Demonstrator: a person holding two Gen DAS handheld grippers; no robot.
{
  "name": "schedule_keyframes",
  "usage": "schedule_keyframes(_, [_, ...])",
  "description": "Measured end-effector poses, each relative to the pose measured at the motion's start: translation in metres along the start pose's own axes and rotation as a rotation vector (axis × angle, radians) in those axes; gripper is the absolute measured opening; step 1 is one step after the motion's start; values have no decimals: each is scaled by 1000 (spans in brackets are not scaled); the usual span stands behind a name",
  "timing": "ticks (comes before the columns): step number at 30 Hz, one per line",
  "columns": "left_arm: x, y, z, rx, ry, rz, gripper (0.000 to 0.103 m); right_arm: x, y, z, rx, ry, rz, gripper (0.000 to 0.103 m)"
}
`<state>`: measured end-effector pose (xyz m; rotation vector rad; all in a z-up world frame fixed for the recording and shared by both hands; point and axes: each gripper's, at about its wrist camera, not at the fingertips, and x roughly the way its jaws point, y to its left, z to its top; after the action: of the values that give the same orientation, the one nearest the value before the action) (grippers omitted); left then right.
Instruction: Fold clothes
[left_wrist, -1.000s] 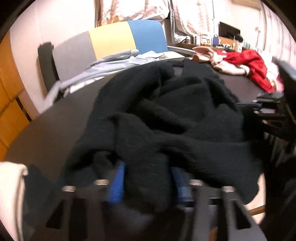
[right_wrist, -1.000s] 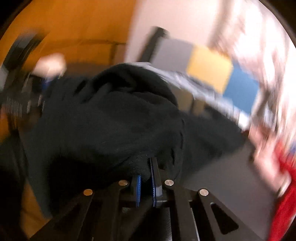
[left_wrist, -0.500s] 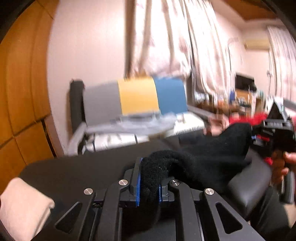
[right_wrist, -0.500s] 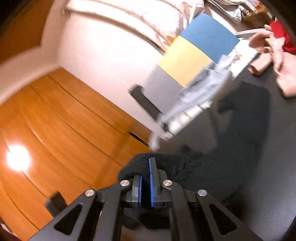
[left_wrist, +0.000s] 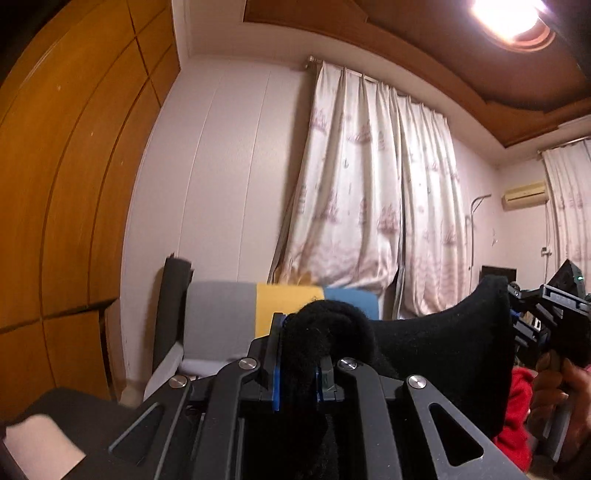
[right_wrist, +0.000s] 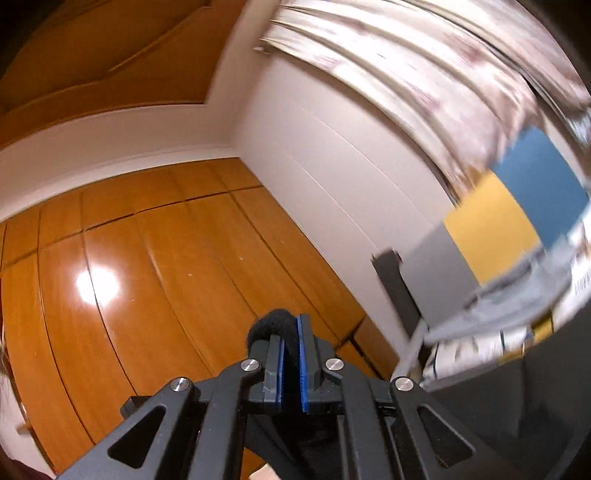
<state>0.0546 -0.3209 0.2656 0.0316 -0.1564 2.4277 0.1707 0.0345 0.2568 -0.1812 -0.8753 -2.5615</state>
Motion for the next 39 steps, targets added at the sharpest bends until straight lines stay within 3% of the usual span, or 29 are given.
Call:
schedule_keyframes(5, [-24,-5,49,-39,-67,-38,12,-10,58,34,-95,-59,50,5])
schedule_keyframes(12, [-64,-31,101,-3,-163,-102,13,-32,108,67,-132,-132,118,5])
schedule_keyframes(18, [-87,-32,142,-79,-174,-198,13,-49,146,80,-174,-178,164,5])
schedule_keyframes(22, [-80,-22,148,-119,-121,-202,13,-39,131,72,-149,-146,124,5])
schedule_keyframes(27, [-22,13,106,-146,35,-123,14,-9,73,40,-96,-78,-21,5])
schedule_keyframes(32, [75,61,2,-116,262,-3,14,22,11,6,-49,-9,-183,5])
schedule_keyframes(36, [149,75,-91,-118,467,63,14,51,-78,-46,-40,91,-430,5])
schedule_keyframes(39, [206,83,-173,-133,639,120,14,66,-158,-90,57,189,-566,5])
